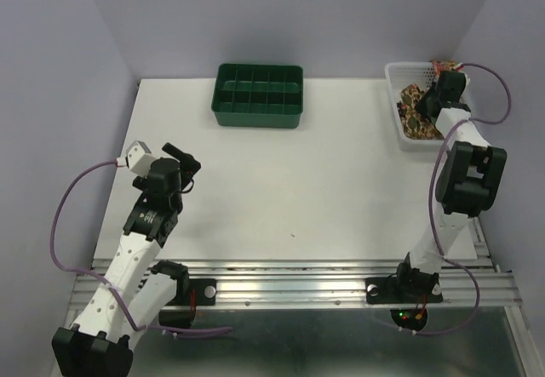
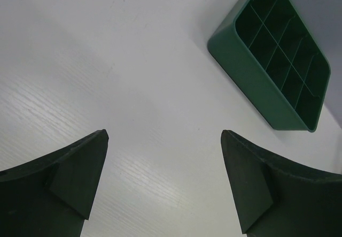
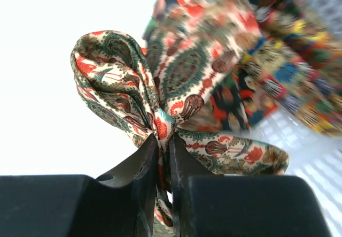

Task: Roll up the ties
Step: Grab a tie with the right arm, then move the tie to the center of the board

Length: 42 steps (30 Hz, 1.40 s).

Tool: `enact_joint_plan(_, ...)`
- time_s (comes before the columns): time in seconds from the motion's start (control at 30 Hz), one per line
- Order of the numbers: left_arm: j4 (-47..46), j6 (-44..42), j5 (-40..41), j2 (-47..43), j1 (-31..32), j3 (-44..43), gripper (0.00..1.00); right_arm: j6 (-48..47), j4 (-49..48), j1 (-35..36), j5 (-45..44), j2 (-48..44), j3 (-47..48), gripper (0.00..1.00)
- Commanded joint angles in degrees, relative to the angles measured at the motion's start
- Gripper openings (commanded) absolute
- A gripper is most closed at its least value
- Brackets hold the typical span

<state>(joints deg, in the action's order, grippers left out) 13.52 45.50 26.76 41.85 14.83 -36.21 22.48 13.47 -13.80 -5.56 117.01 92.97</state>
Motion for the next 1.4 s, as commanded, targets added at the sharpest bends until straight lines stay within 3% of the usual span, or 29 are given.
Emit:
enact_joint_plan(0.0, -1.3, -0.5, -0.1, -1.3, -0.2, 0.6, 0.99, 1.8, -12.9, 0.0, 0.0, -16.0, -8.0, 0.07)
enact_joint_plan(0.3, -2.2, -0.8, -1.4, -2.9, -0.2, 1.1, 0.99, 2.1, -17.4, 0.0, 5.2, -30.8, -13.8, 0.07)
enact_joint_plan(0.47, -2.5, -0.8, -1.6, -3.7, -0.2, 1.2, 0.99, 1.9, -14.4, 1.1, 20.0, -33.9, -10.8, 0.08)
enact_joint_plan(0.57, -3.3, -1.2, -2.6, -3.9, -0.2, 1.6, 0.99, -0.2, -10.9, 4.9, 24.7, -36.7, -10.6, 0.1)
enact_joint_plan(0.67, -5.0, -1.8, -6.3, -3.7, -0.2, 2.4, 0.99, -1.5, -7.7, 11.9, 22.5, -39.9, -14.1, 0.14)
enact_joint_plan(0.77, -8.4, -3.0, -9.8, -3.3, -0.2, 3.6, 0.99, 1.1, -9.1, 21.0, 19.1, -41.8, -25.6, 0.16)
enact_joint_plan(0.87, -10.5, -4.6, -17.9, -2.1, -0.2, 4.8, 0.99, 1.1, -7.7, 29.9, 14.5, -44.1, -36.3, 0.42)
enact_joint_plan(0.9, -10.7, -5.0, -19.5, -1.7, -0.2, 5.0, 0.99, 1.4, -7.1, 31.8, 12.9, -46.1, -38.5, 0.66)
enact_joint_plan(0.97, -11.3, -5.4, -23.0, -0.7, -0.2, 6.0, 0.99, 3.3, -5.6, 31.9, 9.5, -48.5, -44.8, 1.0)
enact_joint_plan(1.17, -16.6, -5.6, -33.3, 0.4, 0.3, 10.4, 0.99, 7.8, -6.4, 31.9, 2.0, -59.0, -52.9, 1.0)
enact_joint_plan(1.27, -19.3, -5.9, -38.1, 1.6, 1.6, 12.2, 0.99, 7.6, -9.1, 31.9, 6.9, -58.3, -53.2, 1.0)
enact_joint_plan(1.37, -20.3, -5.9, -37.5, 4.5, 2.8, 12.7, 0.99, 7.0, -8.8, 31.9, 11.4, -55.0, -52.1, 1.0)
